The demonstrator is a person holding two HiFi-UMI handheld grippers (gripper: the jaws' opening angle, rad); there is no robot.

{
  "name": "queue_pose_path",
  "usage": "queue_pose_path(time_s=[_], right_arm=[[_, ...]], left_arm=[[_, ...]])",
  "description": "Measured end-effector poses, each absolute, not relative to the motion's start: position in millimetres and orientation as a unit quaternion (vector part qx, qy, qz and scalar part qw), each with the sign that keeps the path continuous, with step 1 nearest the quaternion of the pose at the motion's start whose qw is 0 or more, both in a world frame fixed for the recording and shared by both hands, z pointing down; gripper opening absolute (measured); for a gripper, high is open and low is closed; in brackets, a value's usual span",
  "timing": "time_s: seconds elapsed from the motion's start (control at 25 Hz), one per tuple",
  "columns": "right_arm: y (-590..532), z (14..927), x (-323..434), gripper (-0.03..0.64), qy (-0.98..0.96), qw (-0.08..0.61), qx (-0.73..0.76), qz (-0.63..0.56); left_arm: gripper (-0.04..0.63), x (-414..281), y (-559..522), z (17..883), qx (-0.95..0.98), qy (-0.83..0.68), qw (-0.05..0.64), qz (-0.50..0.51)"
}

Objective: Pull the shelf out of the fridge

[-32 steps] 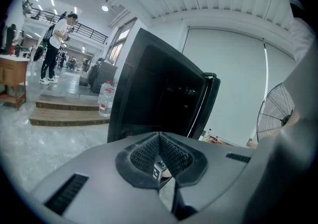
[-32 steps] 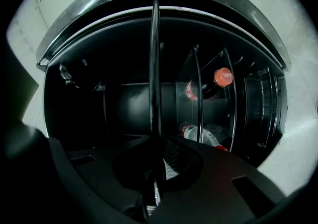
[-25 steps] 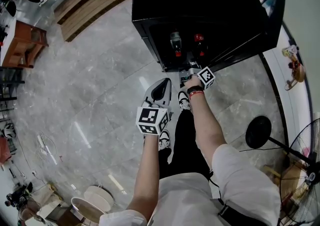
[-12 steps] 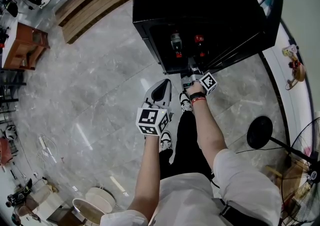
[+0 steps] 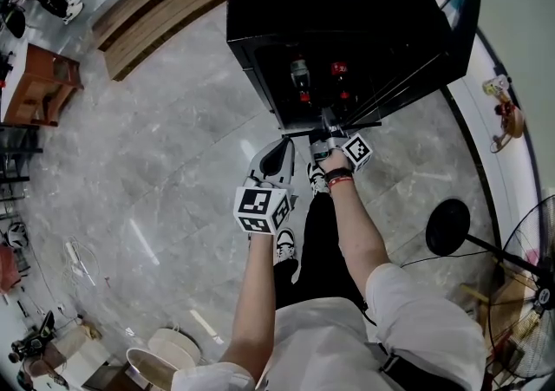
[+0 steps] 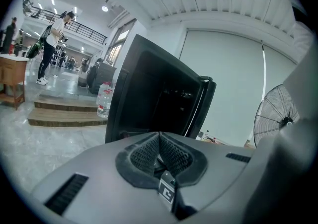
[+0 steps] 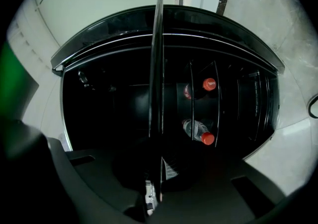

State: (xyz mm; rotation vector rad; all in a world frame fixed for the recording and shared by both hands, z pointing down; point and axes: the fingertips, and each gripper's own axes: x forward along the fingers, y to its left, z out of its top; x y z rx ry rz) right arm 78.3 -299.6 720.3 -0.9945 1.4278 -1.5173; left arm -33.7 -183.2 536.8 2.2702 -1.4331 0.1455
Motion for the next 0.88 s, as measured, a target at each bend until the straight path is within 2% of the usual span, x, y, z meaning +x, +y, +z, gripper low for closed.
queue_pose_path(time_s=[0.16,0.48,0.88], right_arm=[[-292.4,712.6,78.6,0.025,0.573,0.402,-0.39,-0.598],[-261.9,696.3,86.6,0.025,0.609,0.341,-0.41,-0.588],[-221.1,674.9,92.9,0.023,0.626,0.308,-0.429,-0.574]], left_arm=[[0.018,-34.1,-180.2,532.5,0.828,-0.513,0.222,0.051],[0.018,-43.7,-172.4,520.5,0.832,-0.51,0.214,0.043],[0.018,-49.3,-160.8,509.4,0.838,-0.503,0.209,0.043]])
